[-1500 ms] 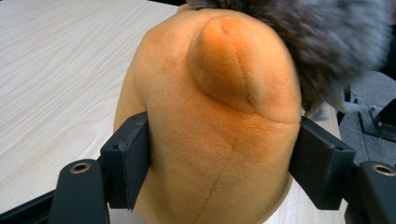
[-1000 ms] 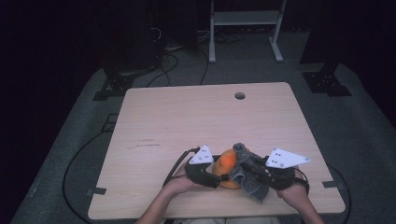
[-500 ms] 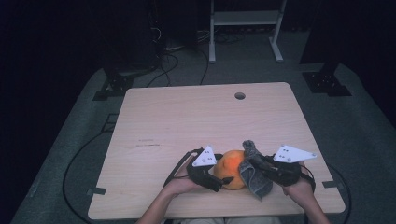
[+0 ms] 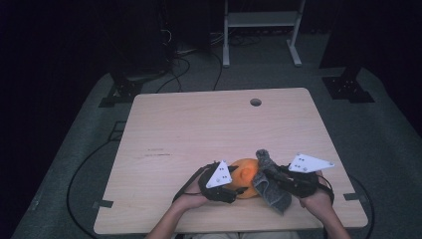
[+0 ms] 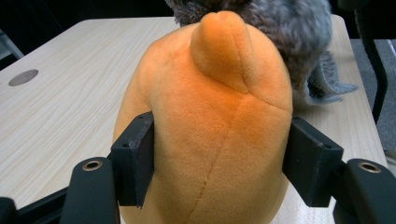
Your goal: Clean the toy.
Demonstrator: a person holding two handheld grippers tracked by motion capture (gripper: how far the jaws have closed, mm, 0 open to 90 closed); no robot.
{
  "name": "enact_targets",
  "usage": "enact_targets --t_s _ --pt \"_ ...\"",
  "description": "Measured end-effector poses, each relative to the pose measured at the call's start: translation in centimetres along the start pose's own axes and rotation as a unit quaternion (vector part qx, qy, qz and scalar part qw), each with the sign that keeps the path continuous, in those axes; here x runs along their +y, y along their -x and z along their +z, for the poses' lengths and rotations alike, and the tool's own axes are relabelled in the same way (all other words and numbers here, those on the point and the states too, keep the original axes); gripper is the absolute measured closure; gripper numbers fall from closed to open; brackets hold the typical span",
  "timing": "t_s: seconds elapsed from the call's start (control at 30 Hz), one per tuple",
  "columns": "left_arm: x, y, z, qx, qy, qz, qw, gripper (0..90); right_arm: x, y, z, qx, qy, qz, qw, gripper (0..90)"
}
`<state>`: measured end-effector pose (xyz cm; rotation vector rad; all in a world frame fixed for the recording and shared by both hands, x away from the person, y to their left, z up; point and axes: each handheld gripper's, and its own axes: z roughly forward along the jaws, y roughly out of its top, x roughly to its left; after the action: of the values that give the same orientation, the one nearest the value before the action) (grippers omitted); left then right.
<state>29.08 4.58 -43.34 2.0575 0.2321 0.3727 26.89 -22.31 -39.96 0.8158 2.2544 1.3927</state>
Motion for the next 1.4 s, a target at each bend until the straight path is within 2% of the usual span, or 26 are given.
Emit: enact_targets --t_s 0.07,0.13,0.17,0.23,0.33,0.4,0.5,0.57,0.63,0.67,0.7,0.8,0.9,0.97,1.0,1.03,1.1,1.2,1.3,1.4 --pt "0.0 0.2 0.2 -0.011 -0.001 0.005 0.9999 32.7 0.7 -0.9 -0.3 0.02 0.009 -0.014 0.9997 73.7" --pt "0.1 0.9 0.5 -0.014 -0.006 0.033 0.9993 32.3 1.7 -2.4 -0.4 0.044 0.018 -0.035 0.9983 73.6" --pt "0.1 1.2 0.5 -0.015 -0.01 0.046 0.9988 32.0 2.0 -3.0 -0.3 0.047 0.015 -0.045 0.9977 73.6" --pt "0.0 1.4 0.5 -0.016 -0.014 0.054 0.9983 32.0 2.2 -3.5 0.1 0.048 0.008 -0.054 0.9973 73.6" --pt "-0.1 1.4 0.4 -0.021 -0.013 0.054 0.9982 32.2 1.8 -2.7 0.3 0.042 0.004 -0.048 0.998 73.6" --pt "-0.1 1.5 0.6 -0.027 -0.012 0.057 0.9979 32.2 1.2 -1.7 0.1 0.022 -0.008 -0.041 0.9989 73.5" --pt "0.1 1.8 0.9 -0.03 -0.012 0.064 0.9974 32.2 0.6 -0.5 -0.3 0.01 -0.011 -0.015 0.9998 73.8" --pt "0.0 1.9 0.9 -0.034 -0.012 0.071 0.9968 32.1 1.0 -0.9 -0.6 0.025 0.001 -0.011 0.9996 73.9" --pt "0.0 1.9 0.7 -0.037 -0.015 0.079 0.9961 31.9 1.6 -1.8 -0.4 0.046 0.009 -0.024 0.9986 73.9" --pt "-0.1 1.9 0.6 -0.038 -0.017 0.081 0.9959 31.8 1.8 -2.3 -0.2 0.046 0.005 -0.037 0.9982 73.8" --pt "-0.1 1.7 0.4 -0.04 -0.018 0.08 0.9959 31.8 1.8 -2.6 0.0 0.044 0.002 -0.045 0.998 73.8" --pt "-0.2 1.4 0.3 -0.041 -0.016 0.07 0.9965 31.8 1.1 -1.3 0.3 0.038 -0.001 -0.026 0.9989 73.8" --pt "-0.4 1.3 0.4 -0.045 -0.013 0.063 0.9969 31.8 -0.2 0.5 0.2 0.032 -0.001 0.015 0.9994 73.9" --pt "-0.4 1.1 0.2 -0.047 -0.016 0.066 0.9966 31.8 -1.0 1.5 0.1 0.016 -0.007 0.028 0.9995 74.0" --pt "-0.4 1.1 0.1 -0.048 -0.016 0.065 0.9966 31.8 -1.5 2.2 0.0 0.001 -0.016 0.034 0.9993 74.0" --pt "-0.5 1.0 0.1 -0.047 -0.014 0.061 0.9969 31.8 -1.8 2.6 -0.1 -0.002 -0.021 0.041 0.9989 74.0" --pt "-0.6 0.8 0.1 -0.048 -0.013 0.056 0.9972 31.6 -2.6 3.4 -0.2 0.008 -0.019 0.071 0.9973 74.0" --pt "-0.6 0.8 0.1 -0.05 -0.013 0.055 0.9972 31.1 -2.6 3.5 -0.6 -0.007 -0.024 0.065 0.9976 74.0" --pt "-0.7 0.6 -0.2 -0.052 -0.015 0.052 0.9972 30.7 -1.8 2.9 -1.1 -0.005 -0.005 0.057 0.9984 74.0" --pt "-0.9 0.4 -0.4 -0.053 -0.014 0.048 0.9973 30.4 -1.4 2.4 -1.0 -0.01 -0.009 0.041 0.999 73.9"
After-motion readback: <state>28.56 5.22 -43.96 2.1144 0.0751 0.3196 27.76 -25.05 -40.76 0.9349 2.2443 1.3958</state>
